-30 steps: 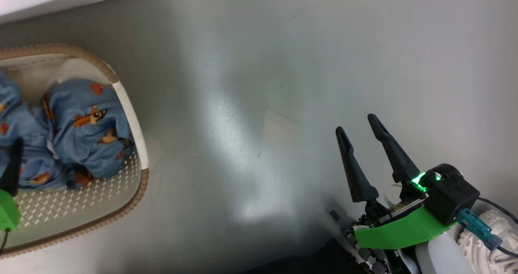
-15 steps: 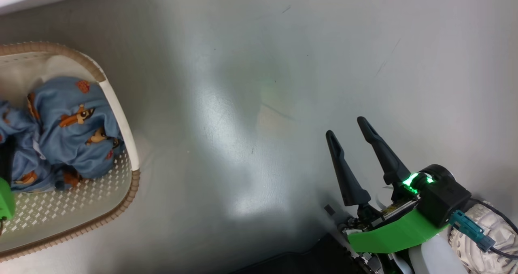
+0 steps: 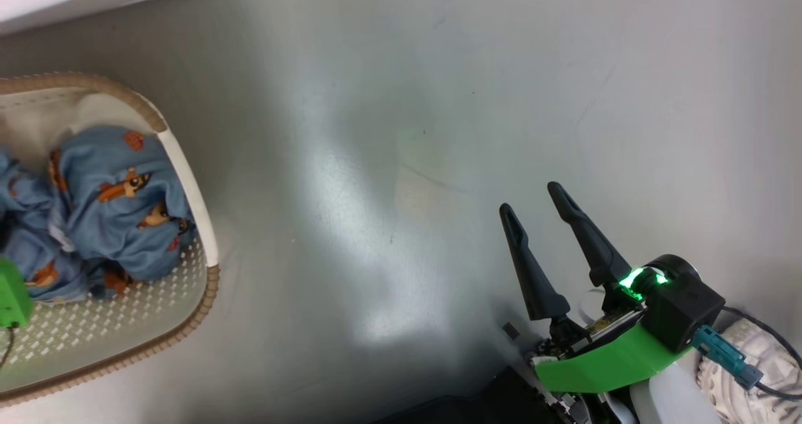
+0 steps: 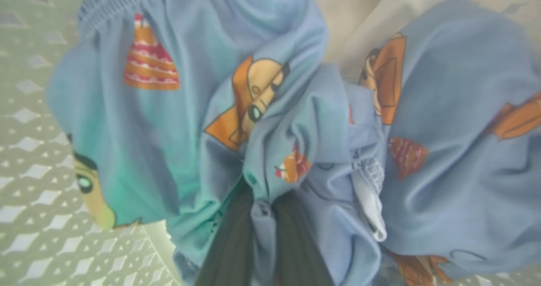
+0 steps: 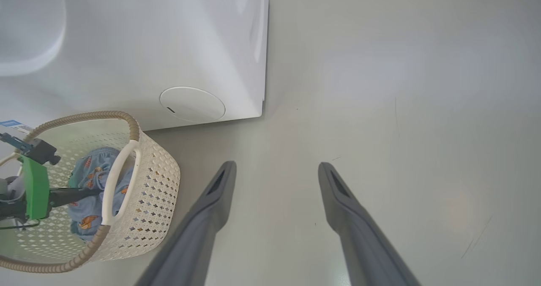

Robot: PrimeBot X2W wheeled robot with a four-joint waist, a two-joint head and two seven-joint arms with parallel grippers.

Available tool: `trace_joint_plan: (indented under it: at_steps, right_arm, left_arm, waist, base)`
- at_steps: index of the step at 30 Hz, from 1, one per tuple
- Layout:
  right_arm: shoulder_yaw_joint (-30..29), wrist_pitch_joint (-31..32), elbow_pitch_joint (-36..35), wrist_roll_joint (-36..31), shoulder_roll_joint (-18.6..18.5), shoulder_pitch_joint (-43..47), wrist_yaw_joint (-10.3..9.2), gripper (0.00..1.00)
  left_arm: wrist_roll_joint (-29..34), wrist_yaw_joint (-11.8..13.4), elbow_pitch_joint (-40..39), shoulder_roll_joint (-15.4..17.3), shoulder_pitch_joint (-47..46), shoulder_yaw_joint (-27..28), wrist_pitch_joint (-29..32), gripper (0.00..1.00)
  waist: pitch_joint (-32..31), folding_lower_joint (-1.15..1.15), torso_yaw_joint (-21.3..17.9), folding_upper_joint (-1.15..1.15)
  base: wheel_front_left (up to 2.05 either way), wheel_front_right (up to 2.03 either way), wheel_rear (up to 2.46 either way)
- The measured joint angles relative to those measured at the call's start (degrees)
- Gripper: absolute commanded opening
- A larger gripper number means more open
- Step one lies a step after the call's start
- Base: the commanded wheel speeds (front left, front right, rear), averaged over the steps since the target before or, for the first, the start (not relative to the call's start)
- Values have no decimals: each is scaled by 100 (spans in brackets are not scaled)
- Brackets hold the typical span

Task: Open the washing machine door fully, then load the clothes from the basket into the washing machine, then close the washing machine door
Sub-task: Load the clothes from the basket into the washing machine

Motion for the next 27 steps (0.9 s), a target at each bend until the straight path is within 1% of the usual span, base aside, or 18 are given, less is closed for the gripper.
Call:
trace_joint_plan:
  at_steps: [4,7,13,16,19,23,27]
  right_arm:
    - [-91,0,19,0,0,-98,0,100]
    - [-164,0,75,-1,-2,-162,0,100]
    - [-220,0,242,-12,-3,-205,0,100]
    - [-286,0,336,-23,-4,-207,0,100]
    - [-343,0,387,-64,-8,-220,0,100]
    - [-394,0,463,-138,-9,-306,0,100]
    - [-442,0,572,-214,-12,-312,0,100]
  left_arm:
    - [-271,0,-54,-79,5,-162,-93,0]
    - [-365,0,-166,-100,9,-308,-229,0]
    - [-744,0,-408,-279,186,-444,-368,0]
    - [-880,0,-543,-313,339,-481,-369,0]
    - [-889,0,-781,-334,419,-408,-369,0]
    - [-827,0,-1138,-447,600,-149,-380,0]
    - [-608,0,-1461,-528,975,135,-386,0]
  waist:
    - [-136,0,72,0]
    - [-286,0,133,0]
    - [-653,0,294,0]
    - [-853,0,387,0]
    - [-1039,0,500,0]
    - [-1279,0,666,0]
    - [-1549,0,810,0]
  base:
    - [0,0,0]
    - [0,0,0]
    - [0,0,0]
    - [0,0,0]
    - [0,0,0]
    - [0,0,0]
    - [0,0,0]
